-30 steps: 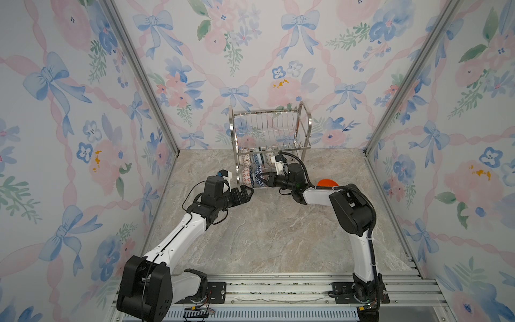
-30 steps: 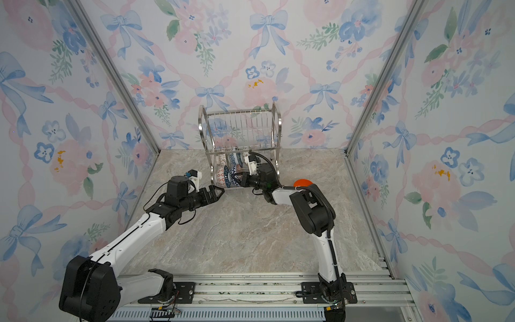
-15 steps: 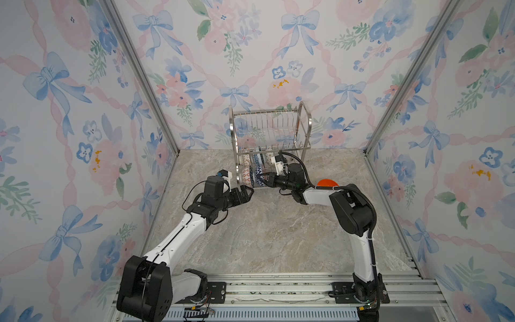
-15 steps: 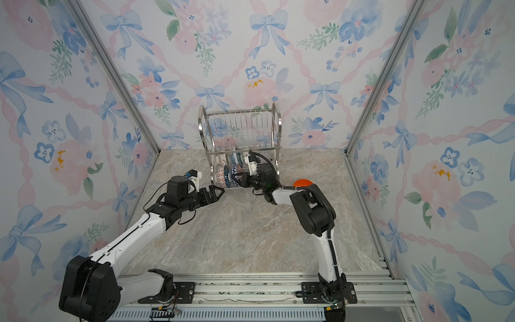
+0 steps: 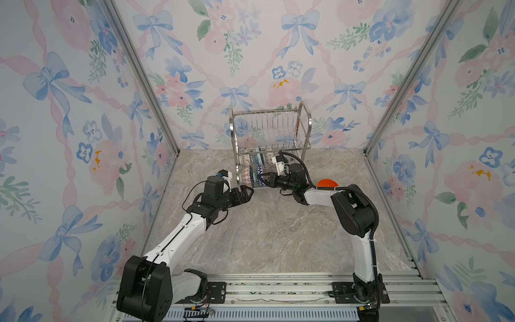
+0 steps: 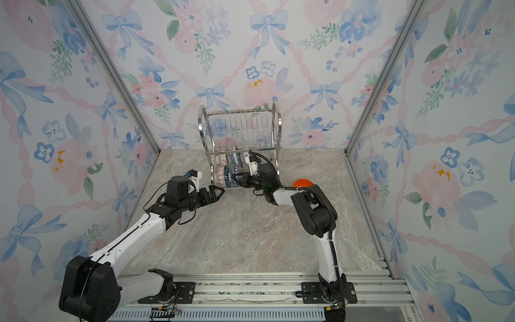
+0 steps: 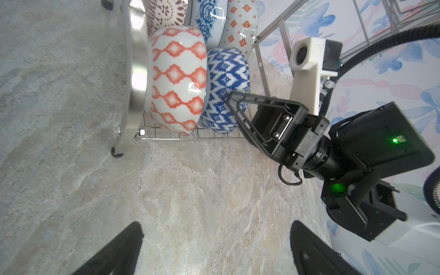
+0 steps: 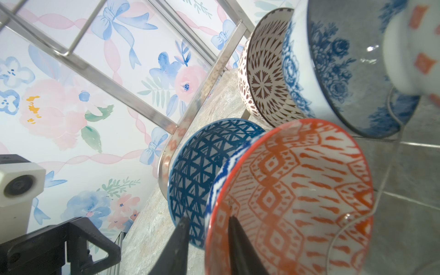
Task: Load bowls into a dish rack
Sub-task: Place the bowl in the dish rack.
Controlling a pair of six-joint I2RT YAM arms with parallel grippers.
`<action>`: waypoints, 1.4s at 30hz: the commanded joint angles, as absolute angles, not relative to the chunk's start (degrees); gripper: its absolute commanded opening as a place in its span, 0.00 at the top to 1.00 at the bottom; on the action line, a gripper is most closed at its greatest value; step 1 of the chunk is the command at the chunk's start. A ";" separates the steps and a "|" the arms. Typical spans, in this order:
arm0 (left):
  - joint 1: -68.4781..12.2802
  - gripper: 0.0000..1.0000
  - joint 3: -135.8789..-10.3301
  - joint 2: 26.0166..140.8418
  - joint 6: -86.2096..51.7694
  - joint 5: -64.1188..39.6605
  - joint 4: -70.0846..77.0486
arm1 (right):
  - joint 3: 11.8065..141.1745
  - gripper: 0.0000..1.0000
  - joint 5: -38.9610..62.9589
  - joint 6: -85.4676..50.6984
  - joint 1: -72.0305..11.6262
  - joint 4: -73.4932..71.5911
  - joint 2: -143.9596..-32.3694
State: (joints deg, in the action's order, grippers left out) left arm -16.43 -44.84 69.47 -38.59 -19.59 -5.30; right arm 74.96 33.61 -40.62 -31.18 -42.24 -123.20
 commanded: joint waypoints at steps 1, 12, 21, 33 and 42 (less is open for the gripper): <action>-16.03 0.02 -43.95 68.56 -38.43 -20.14 -5.12 | 74.19 0.67 32.88 -39.99 -30.94 -44.54 -120.24; -15.95 0.03 -44.03 68.43 -38.42 -20.17 -5.09 | 72.30 0.59 32.59 -39.52 -31.02 -45.74 -118.86; -15.98 0.02 -44.03 68.45 -38.46 -19.86 -5.13 | 69.51 0.51 31.19 -37.82 -31.11 -45.85 -116.47; -15.95 0.02 -43.95 68.38 -38.34 -19.78 -5.14 | 65.94 0.38 30.07 -36.41 -31.11 -46.91 -113.52; -15.96 0.02 -44.02 68.57 -38.39 -19.86 -5.12 | 61.34 0.34 28.79 -36.13 -31.37 -49.38 -110.43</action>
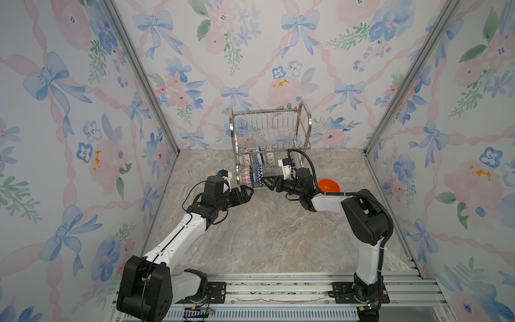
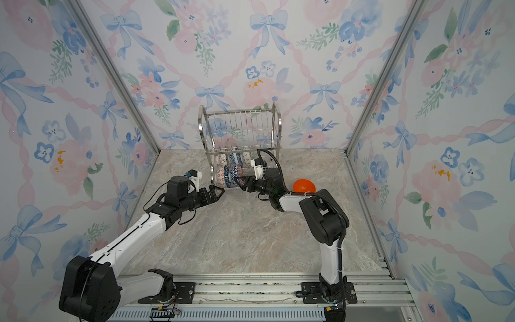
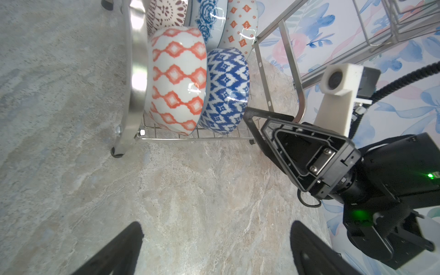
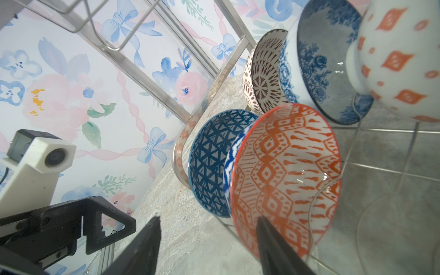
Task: Load bowls into a dish rack
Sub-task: Place the bowl in the dish rack, then pick up the bowl from the top-right of the table.
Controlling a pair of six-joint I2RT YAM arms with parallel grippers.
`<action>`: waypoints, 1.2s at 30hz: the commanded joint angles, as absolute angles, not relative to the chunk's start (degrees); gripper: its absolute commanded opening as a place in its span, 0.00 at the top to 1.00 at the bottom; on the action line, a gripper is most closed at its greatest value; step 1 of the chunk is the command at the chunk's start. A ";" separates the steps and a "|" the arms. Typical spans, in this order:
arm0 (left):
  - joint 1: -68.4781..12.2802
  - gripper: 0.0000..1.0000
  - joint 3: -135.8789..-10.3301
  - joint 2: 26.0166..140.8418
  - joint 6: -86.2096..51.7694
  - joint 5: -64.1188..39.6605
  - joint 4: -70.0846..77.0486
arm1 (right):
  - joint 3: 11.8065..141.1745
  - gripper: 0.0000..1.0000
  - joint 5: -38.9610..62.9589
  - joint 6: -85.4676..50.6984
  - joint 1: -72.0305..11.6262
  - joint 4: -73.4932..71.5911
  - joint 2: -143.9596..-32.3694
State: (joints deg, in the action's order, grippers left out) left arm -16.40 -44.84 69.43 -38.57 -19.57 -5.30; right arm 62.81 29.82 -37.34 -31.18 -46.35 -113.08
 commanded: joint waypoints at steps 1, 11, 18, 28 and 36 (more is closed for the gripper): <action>-15.95 0.03 -44.03 68.63 -38.35 -19.86 -5.17 | 60.69 0.33 28.63 -36.13 -31.42 -49.48 -109.93; -15.99 0.02 -43.97 68.44 -38.36 -19.95 -5.14 | 56.25 0.23 26.91 -32.87 -32.09 -48.04 -105.53; -16.04 0.03 -44.12 68.64 -38.47 -20.13 -5.06 | 49.35 0.08 24.43 -30.25 -32.21 -46.46 -99.03; -16.72 0.03 -44.38 68.06 -38.51 -20.03 -5.07 | 43.71 0.03 17.97 -24.47 -32.43 -36.48 -87.16; -24.51 0.03 -43.09 68.22 -40.42 -13.98 -0.18 | 47.16 0.03 2.99 -15.52 -32.88 -7.17 -74.05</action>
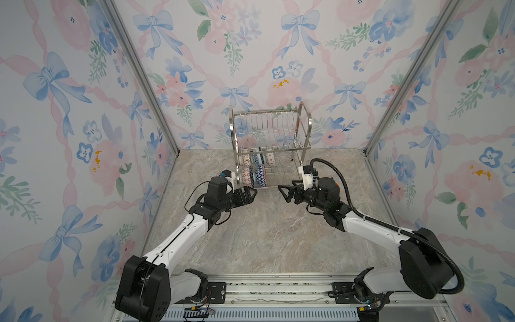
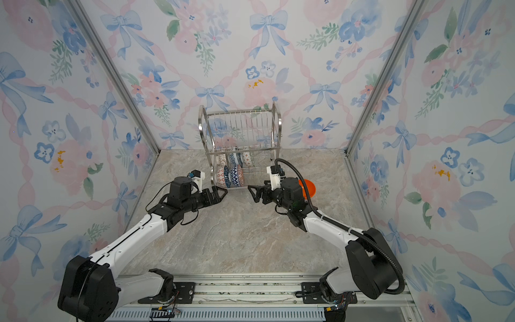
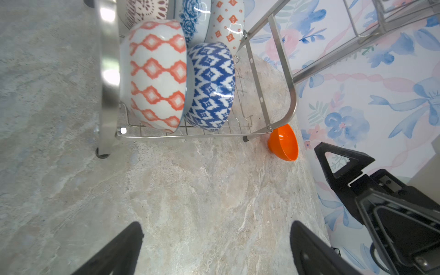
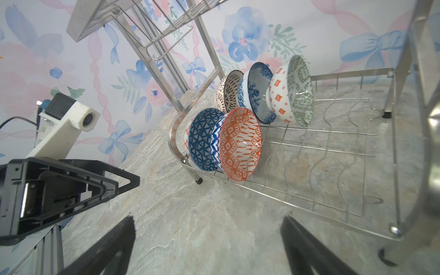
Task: Load bowls into a dish rack
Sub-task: Pick up the bowl from the top-right of the table.
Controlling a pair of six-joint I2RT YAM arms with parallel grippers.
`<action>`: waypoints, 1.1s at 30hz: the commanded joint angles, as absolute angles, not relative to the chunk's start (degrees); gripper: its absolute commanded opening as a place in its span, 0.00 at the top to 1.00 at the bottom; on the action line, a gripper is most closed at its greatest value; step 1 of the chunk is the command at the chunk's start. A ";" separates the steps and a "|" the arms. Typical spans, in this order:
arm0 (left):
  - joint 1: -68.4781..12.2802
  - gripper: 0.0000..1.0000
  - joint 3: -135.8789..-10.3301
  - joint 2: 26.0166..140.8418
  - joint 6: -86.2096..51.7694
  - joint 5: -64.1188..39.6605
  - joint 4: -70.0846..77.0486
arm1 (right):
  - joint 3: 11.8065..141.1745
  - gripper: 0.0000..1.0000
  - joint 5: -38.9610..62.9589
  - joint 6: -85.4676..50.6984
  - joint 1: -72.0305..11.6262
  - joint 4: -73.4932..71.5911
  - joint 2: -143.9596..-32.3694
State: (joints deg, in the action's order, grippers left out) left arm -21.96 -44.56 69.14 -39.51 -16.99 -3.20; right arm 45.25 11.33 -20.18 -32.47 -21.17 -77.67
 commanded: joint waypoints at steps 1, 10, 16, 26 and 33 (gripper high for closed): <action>-25.92 0.02 -42.92 68.37 -40.64 -12.81 0.57 | 47.32 0.03 0.54 -14.77 -32.74 -3.86 -72.48; -34.58 0.03 -39.55 70.29 -44.03 -8.46 8.30 | 48.81 0.03 -11.38 -15.36 -24.46 16.36 -68.69; -38.73 0.03 -38.55 71.82 -45.29 -6.86 10.64 | 52.12 0.03 -14.33 -11.44 -23.51 20.15 -75.13; -39.97 0.02 -39.74 72.02 -43.86 -5.10 8.27 | 59.90 0.09 -17.20 -3.39 -19.15 19.43 -86.92; -39.90 0.03 -41.75 74.42 -42.55 -5.27 6.48 | 61.82 0.18 -13.64 -3.52 -16.40 17.94 -92.89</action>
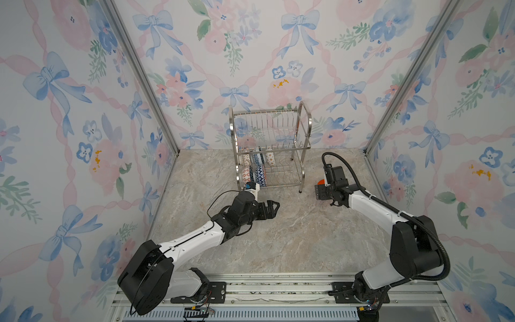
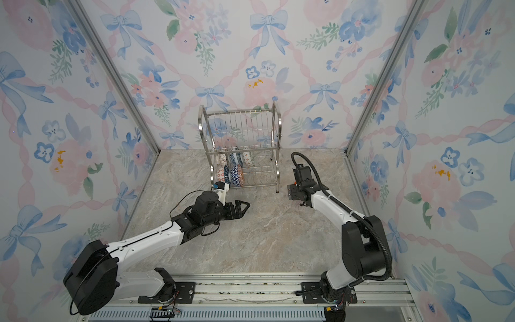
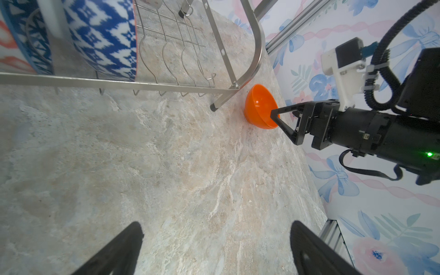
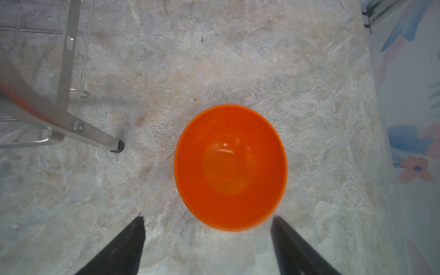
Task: Load bowls into a dish rack
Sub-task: Pick up the bowl from the top-right of the table.
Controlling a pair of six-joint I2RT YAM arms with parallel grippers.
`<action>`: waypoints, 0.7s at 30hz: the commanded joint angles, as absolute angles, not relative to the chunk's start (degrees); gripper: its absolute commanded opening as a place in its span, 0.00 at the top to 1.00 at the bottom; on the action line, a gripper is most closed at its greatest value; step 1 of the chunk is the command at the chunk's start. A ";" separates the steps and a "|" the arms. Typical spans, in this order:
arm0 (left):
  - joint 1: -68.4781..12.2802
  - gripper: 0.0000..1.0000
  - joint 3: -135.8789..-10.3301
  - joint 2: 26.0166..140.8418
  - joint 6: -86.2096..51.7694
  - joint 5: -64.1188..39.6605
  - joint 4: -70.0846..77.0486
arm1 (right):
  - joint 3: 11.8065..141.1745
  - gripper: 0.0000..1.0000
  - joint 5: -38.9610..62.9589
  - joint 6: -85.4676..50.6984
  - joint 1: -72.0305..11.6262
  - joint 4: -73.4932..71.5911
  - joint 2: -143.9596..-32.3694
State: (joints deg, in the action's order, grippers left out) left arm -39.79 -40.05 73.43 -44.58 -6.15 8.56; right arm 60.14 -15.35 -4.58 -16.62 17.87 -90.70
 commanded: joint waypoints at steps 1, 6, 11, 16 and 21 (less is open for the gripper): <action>-39.90 0.03 -42.67 74.60 -42.23 -4.97 6.05 | 62.11 0.20 -12.98 -3.43 -16.44 17.80 -93.72; -39.38 0.02 -44.44 74.44 -41.46 -4.49 4.83 | 64.03 0.32 -12.22 -3.77 -16.44 17.49 -98.86; -38.52 0.03 -44.55 74.13 -40.78 -4.61 3.69 | 67.50 0.42 -11.91 -4.62 -16.44 20.29 -102.56; -38.01 0.02 -44.35 73.68 -40.96 -4.90 3.60 | 70.23 0.49 -11.78 -5.09 -16.26 22.53 -105.16; -37.97 0.03 -44.44 73.33 -41.05 -4.94 3.21 | 71.81 0.59 -11.36 -5.30 -15.86 24.07 -106.76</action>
State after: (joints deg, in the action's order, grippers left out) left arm -38.22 -43.57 74.30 -42.22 -5.30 4.45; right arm 70.04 -12.16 -5.02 -16.36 20.78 -105.38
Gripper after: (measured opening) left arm 0.975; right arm 0.438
